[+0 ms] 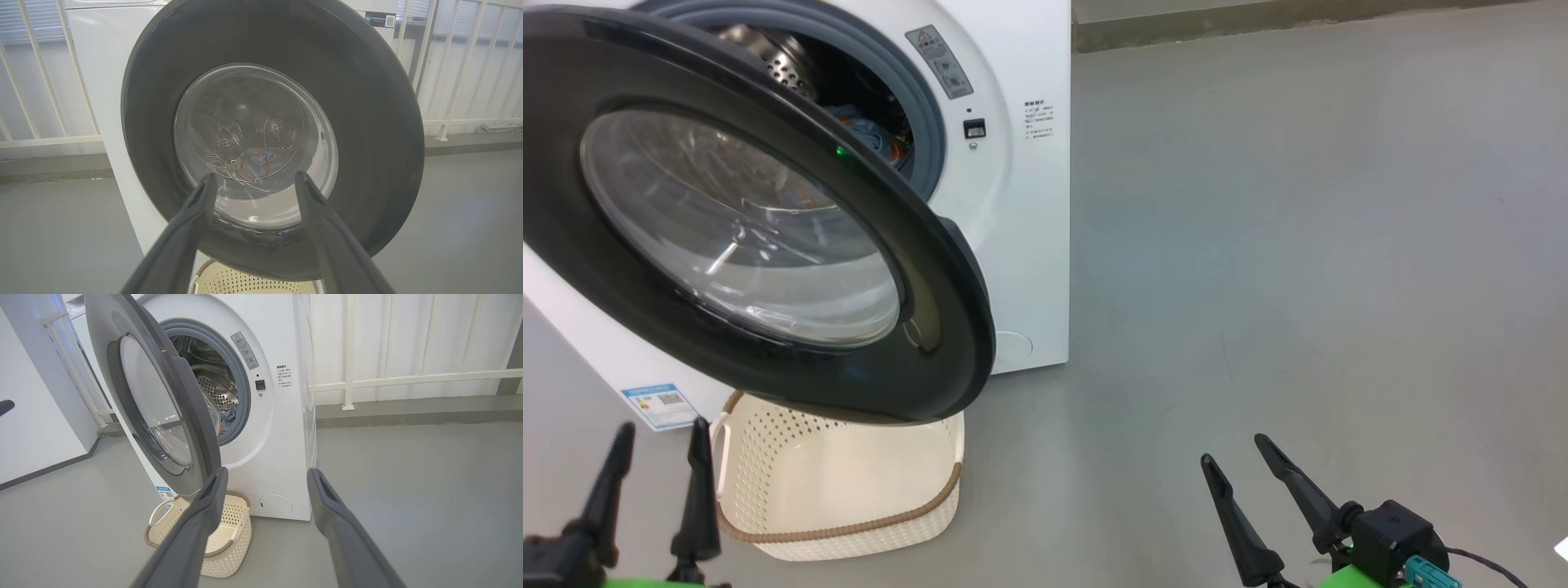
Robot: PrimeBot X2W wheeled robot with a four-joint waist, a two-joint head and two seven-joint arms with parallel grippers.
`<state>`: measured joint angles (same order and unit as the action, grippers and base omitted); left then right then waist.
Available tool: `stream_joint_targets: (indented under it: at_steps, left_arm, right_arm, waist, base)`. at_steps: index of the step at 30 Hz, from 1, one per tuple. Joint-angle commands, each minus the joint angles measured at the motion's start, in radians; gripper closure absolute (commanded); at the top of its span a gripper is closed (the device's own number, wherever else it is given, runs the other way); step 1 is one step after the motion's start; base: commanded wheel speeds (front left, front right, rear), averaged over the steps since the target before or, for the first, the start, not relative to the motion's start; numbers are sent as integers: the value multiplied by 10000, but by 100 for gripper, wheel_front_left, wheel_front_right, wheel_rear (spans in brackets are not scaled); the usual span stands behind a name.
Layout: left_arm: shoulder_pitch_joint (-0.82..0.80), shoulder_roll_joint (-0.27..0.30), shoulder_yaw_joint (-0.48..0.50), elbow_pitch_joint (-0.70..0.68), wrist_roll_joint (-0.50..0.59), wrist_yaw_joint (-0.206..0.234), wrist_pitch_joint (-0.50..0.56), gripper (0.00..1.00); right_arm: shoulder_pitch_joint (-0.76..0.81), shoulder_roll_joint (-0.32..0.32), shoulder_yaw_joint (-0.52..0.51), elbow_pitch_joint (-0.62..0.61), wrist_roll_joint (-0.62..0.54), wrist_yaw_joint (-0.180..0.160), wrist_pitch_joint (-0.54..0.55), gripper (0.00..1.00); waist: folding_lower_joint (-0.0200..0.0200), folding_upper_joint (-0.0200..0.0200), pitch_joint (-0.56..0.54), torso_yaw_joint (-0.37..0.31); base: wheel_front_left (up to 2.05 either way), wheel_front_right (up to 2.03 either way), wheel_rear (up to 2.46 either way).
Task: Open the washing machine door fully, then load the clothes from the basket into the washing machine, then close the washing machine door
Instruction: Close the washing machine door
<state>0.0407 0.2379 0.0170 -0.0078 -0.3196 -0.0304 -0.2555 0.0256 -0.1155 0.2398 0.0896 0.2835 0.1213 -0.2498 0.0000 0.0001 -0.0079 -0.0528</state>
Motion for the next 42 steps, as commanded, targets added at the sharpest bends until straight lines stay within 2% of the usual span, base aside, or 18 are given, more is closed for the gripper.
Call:
stream_joint_targets:
  at_steps: [1, 7, 24, 42]
  left_arm:
    - [-174, 171, 434, -179, 98, 56, -62, 0]
    - [340, -218, 573, -124, 437, 201, -62, 0]
    - [1414, -1138, 678, 34, 1109, 95, -62, 0]
    - [1486, -1517, 966, 25, 1282, -63, -62, 0]
  right_arm:
    - [-105, -16, 162, -279, -16, 94, -120, 0]
    - [-82, -10, 158, -295, -13, 94, -120, 0]
    - [-112, -26, 110, -323, -19, 94, -120, 0]
    - [-160, -31, 120, -283, -9, 94, -120, 0]
  waist:
    - [0, -1, 9, 0]
    - [0, -1, 49, -3]
    - [0, -1, 115, -17]
    - [0, -1, 128, 16]
  base:
    - [0, 0, 0]
    - [0, 0, 0]
    - [0, 0, 0]
    - [0, 0, 0]
